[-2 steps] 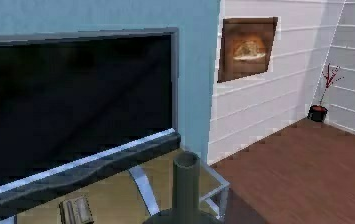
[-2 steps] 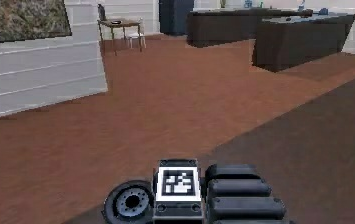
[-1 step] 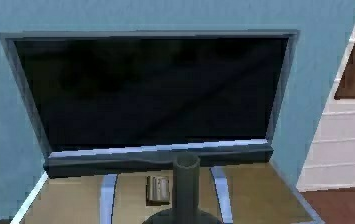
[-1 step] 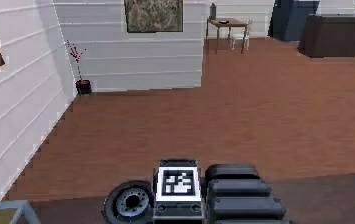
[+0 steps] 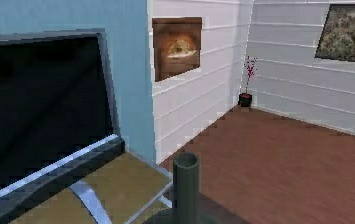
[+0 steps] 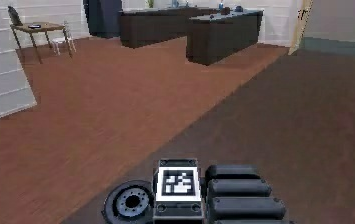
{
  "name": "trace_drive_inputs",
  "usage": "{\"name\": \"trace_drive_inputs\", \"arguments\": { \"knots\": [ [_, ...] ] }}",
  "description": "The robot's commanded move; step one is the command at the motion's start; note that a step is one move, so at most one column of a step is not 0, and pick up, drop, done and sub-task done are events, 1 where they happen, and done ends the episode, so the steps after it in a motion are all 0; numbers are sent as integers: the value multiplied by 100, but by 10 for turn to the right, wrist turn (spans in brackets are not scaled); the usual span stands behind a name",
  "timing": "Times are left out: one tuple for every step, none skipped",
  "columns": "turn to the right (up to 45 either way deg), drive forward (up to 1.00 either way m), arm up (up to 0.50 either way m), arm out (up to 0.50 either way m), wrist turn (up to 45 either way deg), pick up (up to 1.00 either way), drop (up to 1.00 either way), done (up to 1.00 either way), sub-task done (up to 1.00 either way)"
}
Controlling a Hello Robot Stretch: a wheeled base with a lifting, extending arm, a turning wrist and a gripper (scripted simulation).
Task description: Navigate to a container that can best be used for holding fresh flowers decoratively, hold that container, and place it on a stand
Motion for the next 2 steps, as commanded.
{"name": "trace_drive_inputs", "arguments": {
  "knots": [
    [450, 0, 0, 0, 0, 0, 0, 0, 0],
    [450, 0, 0, 0, 0, 0, 0, 0, 0]
  ]
}}
